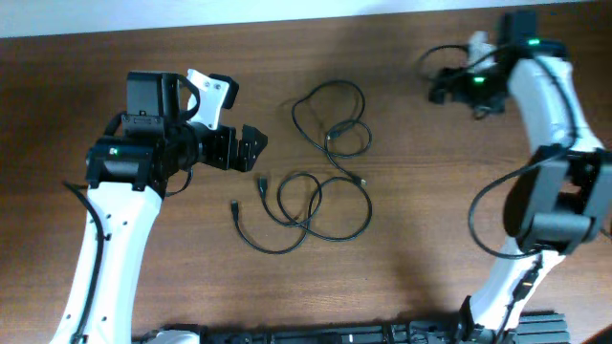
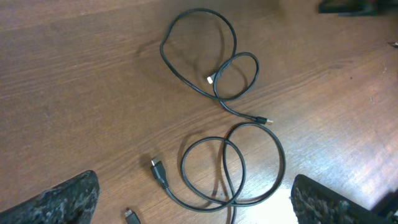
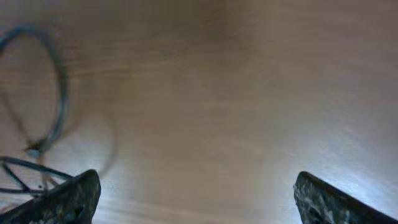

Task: Untangle cables
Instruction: 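Return the right gripper and grasp the upper black cable, then carry the cable to the right edge of the table and drop it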

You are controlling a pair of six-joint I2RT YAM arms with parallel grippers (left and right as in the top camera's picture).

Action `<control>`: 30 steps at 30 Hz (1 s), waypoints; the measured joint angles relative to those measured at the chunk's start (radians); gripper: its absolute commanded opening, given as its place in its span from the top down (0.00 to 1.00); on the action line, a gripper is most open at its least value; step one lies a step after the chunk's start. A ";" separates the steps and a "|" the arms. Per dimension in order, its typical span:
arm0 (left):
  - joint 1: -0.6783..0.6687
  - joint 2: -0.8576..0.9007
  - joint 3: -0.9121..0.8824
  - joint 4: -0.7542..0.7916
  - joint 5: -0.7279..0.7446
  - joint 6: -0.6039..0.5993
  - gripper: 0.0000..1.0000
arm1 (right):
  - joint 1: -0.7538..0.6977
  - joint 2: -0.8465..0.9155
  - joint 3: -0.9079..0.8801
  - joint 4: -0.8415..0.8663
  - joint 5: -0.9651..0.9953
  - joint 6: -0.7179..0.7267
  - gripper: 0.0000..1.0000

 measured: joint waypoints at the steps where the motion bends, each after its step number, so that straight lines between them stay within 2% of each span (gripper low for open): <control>1: 0.000 0.000 0.000 0.000 0.000 0.000 0.01 | 0.069 0.000 -0.029 0.067 0.000 0.000 0.03; 8: 0.000 0.000 0.000 0.001 0.000 0.000 0.02 | 0.307 0.000 -0.217 0.404 0.000 -0.001 0.03; 9: 0.000 0.000 0.000 0.000 0.000 0.000 0.02 | 0.329 0.000 -0.247 0.441 0.000 0.000 0.10; 12: 0.000 0.000 0.000 0.000 0.000 0.000 0.01 | 0.357 0.000 -0.314 0.493 0.000 -0.001 0.45; 13: 0.000 0.000 0.000 0.000 0.000 0.000 0.02 | 0.357 0.000 -0.335 0.491 0.001 0.000 0.51; 16: 0.000 0.000 0.000 0.000 0.000 0.000 0.01 | 0.357 0.000 -0.345 0.490 0.001 0.000 0.54; 17: 0.000 0.000 0.000 0.000 0.000 0.000 0.02 | 0.357 0.000 -0.345 0.490 0.001 0.000 0.68; 18: 0.000 0.000 0.000 0.000 0.000 0.000 0.01 | 0.357 0.000 -0.345 0.489 0.001 -0.002 0.88; 19: 0.000 0.000 0.000 0.000 0.000 0.000 0.02 | 0.357 0.000 -0.345 0.488 0.000 0.002 0.96; 26: 0.000 0.000 0.000 0.000 0.000 0.000 0.01 | 0.351 0.000 -0.332 0.468 0.001 0.008 0.96; 30: 0.000 0.000 0.000 0.000 0.000 0.000 0.01 | 0.285 0.000 -0.129 0.408 0.001 0.027 0.96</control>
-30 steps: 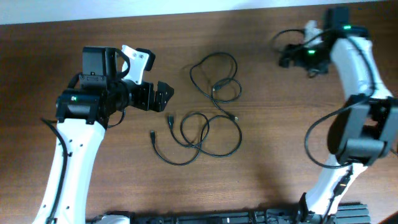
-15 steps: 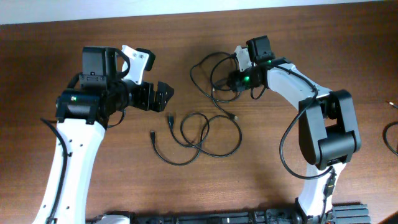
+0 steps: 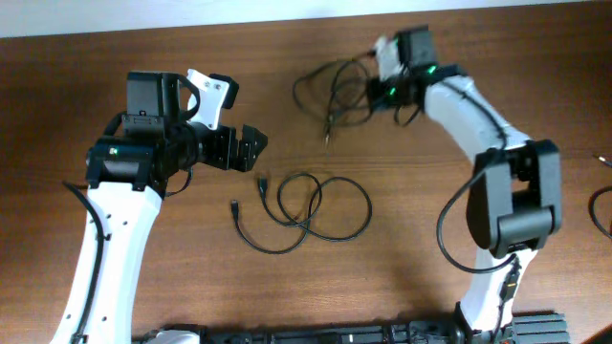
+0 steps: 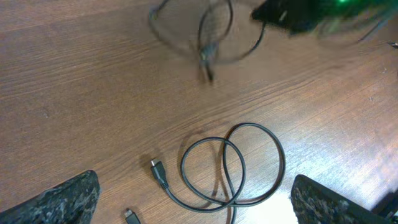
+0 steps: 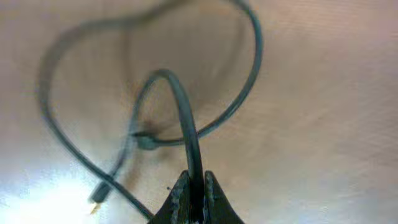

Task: Untangle cables
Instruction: 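Carry the cable to the right edge of the table and drop it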

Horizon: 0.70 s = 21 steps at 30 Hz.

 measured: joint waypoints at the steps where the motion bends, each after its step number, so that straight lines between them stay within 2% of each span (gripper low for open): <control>1: 0.000 0.000 0.000 0.000 0.000 0.000 0.01 | -0.026 -0.001 0.064 -0.029 0.000 0.002 0.96; 5: 0.000 0.000 0.000 0.001 0.002 0.000 0.01 | -0.149 -0.022 0.369 -0.259 0.036 0.008 0.96; 8: 0.000 0.000 0.000 0.000 0.003 0.000 0.01 | -0.215 -0.032 0.577 -0.461 0.206 0.007 0.96; 10: 0.000 0.000 0.000 -0.001 0.003 0.000 0.02 | -0.261 -0.035 0.658 -0.538 0.307 0.007 0.96; 15: 0.000 0.000 0.000 0.000 0.002 0.000 0.01 | -0.436 -0.038 0.698 -0.630 0.457 0.007 0.96; 21: 0.000 0.000 0.000 0.000 0.003 0.000 0.01 | -0.674 -0.038 0.698 -0.695 0.478 0.027 0.96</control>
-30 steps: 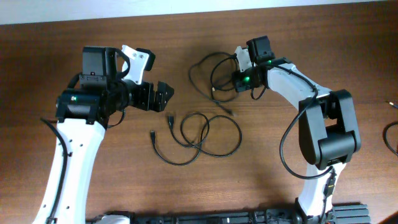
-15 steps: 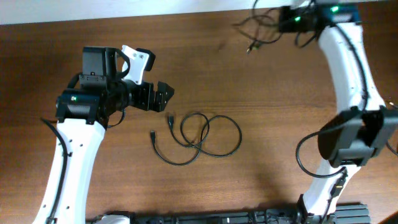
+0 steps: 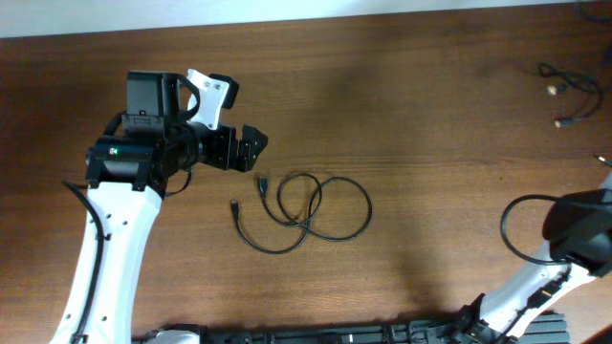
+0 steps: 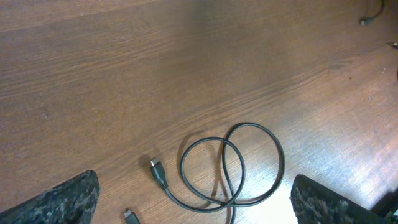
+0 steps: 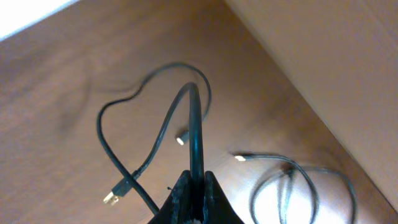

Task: Untangle cables
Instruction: 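Carry the cable to the right edge of the table and drop it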

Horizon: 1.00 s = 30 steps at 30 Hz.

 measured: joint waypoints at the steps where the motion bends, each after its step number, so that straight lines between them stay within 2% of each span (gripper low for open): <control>1: 0.000 0.000 0.000 0.000 0.000 0.000 0.01 | -0.039 0.000 0.000 -0.010 0.002 0.002 0.96; 7: 0.000 0.000 0.000 0.000 0.000 0.000 0.01 | -0.246 0.000 0.000 -0.070 -0.006 0.117 0.96; 11: 0.000 0.000 0.000 0.000 0.000 0.000 0.01 | -0.346 0.000 0.000 -0.104 -0.047 0.133 0.96; 12: 0.000 0.000 0.000 0.000 0.000 0.000 0.01 | -0.364 0.000 0.000 -0.105 -0.061 0.134 0.74; 13: 0.000 0.000 0.000 0.000 0.000 0.000 0.02 | -0.387 0.000 0.000 -0.105 -0.084 0.134 0.33; 14: 0.000 0.000 0.000 0.000 0.000 0.000 0.01 | -0.396 0.000 0.000 -0.105 -0.108 0.138 0.00; 30: 0.000 0.000 0.000 0.000 0.000 0.000 0.02 | -0.375 -0.002 -0.021 -0.129 -0.438 0.149 0.01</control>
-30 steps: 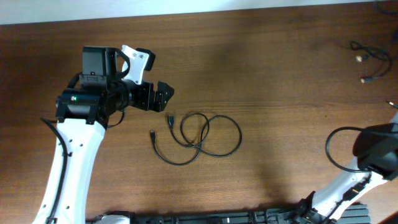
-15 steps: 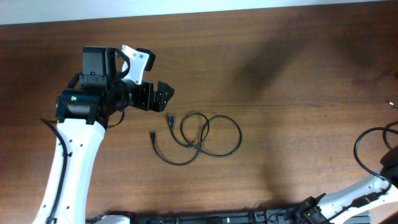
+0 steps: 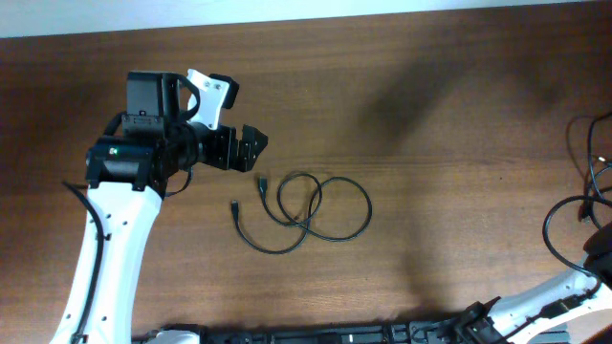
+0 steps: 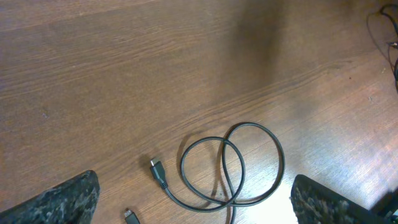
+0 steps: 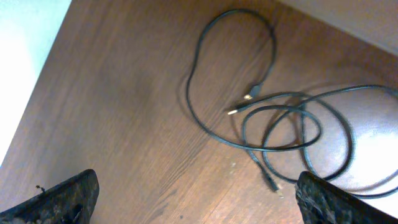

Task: Untangle cables
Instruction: 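Carry the cable to the right edge of the table and drop it, then move the right gripper back to the remaining black cable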

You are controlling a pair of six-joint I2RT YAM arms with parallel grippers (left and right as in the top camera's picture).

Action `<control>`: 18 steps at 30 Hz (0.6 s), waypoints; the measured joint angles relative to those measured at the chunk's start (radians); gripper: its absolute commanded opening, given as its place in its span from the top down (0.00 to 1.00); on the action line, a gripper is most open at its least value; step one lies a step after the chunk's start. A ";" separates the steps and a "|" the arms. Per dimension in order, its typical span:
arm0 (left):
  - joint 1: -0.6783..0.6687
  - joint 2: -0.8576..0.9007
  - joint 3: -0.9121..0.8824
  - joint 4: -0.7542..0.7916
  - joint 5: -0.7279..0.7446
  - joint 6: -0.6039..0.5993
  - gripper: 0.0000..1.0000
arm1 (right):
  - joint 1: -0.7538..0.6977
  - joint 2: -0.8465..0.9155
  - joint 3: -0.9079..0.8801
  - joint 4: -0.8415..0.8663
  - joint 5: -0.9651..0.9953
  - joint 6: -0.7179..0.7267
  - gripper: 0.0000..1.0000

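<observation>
A black cable (image 3: 369,210) lies in two crossed loops at the table's middle, its loops (image 4: 225,143) and plug (image 4: 159,173) showing in the left wrist view. My left gripper (image 3: 251,145) hovers open just up-left of it, nothing between its fingers (image 4: 65,200). A thinner cable (image 5: 188,87) lies loose near the table's far right edge beside other looped cables (image 5: 319,129). My right gripper (image 5: 199,208) hangs open above them and is out of the overhead view.
The table's edge and a pale wall or floor (image 5: 25,56) border the right-hand cables. A second small plug (image 4: 130,215) lies by the left fingers. Bare wood (image 3: 449,143) spans between the two cable groups.
My right gripper was shut on the thin cable, holding it up over the far right corner. Now it is open and the cable lies on the table there. The left arm has not moved.
Two cables lay close together mid-table with my right gripper open at the back right. Then the right gripper was shut on the upper cable, lifted. Then it held that cable at the far right, and now it lies released there, apart from the other.
</observation>
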 measured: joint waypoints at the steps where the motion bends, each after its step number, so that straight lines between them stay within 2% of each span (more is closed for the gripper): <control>1: 0.000 0.000 0.000 0.000 0.000 0.000 0.02 | 0.024 -0.002 -0.035 0.008 -0.009 0.000 0.01; 6: 0.000 0.000 0.000 -0.001 0.000 0.000 0.01 | 0.196 -0.008 -0.289 0.101 -0.031 0.000 0.01; 10: 0.000 0.000 0.000 0.000 0.000 0.000 0.01 | 0.422 -0.006 -0.495 0.158 -0.098 -0.001 0.02; 12: 0.000 0.000 0.000 0.000 0.000 0.000 0.01 | 0.484 -0.006 -0.514 0.159 -0.115 -0.002 0.01; 13: 0.000 0.000 0.000 0.000 0.000 0.000 0.01 | 0.596 -0.006 -0.522 0.158 -0.131 -0.001 0.01; 18: 0.000 0.000 0.000 0.000 0.000 0.000 0.01 | 0.912 -0.006 -0.523 0.139 -0.157 0.006 0.01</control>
